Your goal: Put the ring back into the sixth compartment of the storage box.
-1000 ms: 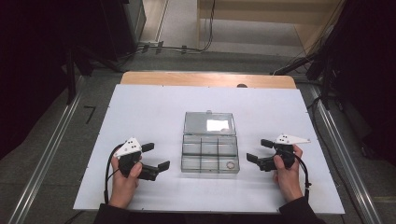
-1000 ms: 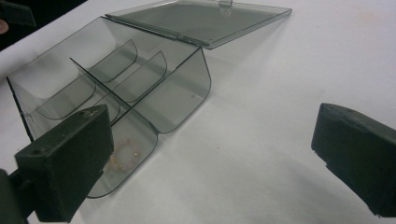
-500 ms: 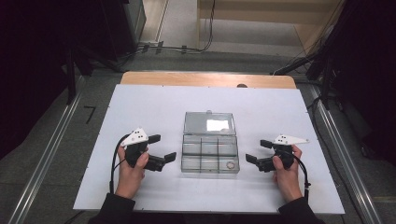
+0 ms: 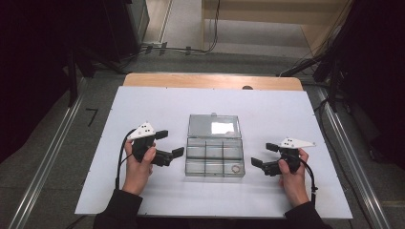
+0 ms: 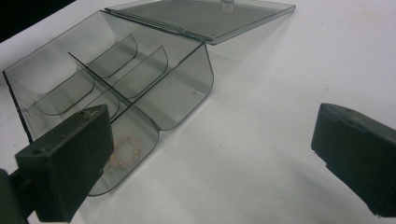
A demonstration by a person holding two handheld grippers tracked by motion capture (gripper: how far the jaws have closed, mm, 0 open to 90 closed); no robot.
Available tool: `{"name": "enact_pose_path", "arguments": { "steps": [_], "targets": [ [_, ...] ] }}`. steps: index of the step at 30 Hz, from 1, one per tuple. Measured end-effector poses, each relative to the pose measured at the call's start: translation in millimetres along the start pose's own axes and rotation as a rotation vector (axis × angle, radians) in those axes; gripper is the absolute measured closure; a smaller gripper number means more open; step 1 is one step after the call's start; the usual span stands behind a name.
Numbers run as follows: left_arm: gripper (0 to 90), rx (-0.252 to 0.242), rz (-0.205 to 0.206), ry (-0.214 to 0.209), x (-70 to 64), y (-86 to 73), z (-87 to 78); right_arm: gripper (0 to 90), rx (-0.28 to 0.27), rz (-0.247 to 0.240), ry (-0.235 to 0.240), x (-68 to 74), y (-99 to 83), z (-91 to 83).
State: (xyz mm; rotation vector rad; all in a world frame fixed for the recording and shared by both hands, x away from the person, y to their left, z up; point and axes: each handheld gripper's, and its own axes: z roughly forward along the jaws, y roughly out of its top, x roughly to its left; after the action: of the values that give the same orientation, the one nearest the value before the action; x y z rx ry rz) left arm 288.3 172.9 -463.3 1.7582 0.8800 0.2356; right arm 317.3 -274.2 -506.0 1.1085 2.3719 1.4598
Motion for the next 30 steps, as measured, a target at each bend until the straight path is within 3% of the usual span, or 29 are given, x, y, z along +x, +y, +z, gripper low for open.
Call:
{"name": "enact_pose_path", "arguments": {
  "steps": [16,24,30],
  "targets": [
    [0.0,-0.007,-0.003,0.009,8.2,15.3,10.3,0.0,-0.004,0.006,0.003,-0.1,-0.2,-0.2],
    [0.0,-0.002,0.003,0.011,12.7,25.4,22.1,0.0,-0.005,0.004,0.004,0.1,-0.3,-0.1],
    [0.0,0.002,-0.014,0.011,15.9,29.4,33.1,0.0,-0.006,0.001,0.005,0.0,-0.4,0.0]
  ]
}}
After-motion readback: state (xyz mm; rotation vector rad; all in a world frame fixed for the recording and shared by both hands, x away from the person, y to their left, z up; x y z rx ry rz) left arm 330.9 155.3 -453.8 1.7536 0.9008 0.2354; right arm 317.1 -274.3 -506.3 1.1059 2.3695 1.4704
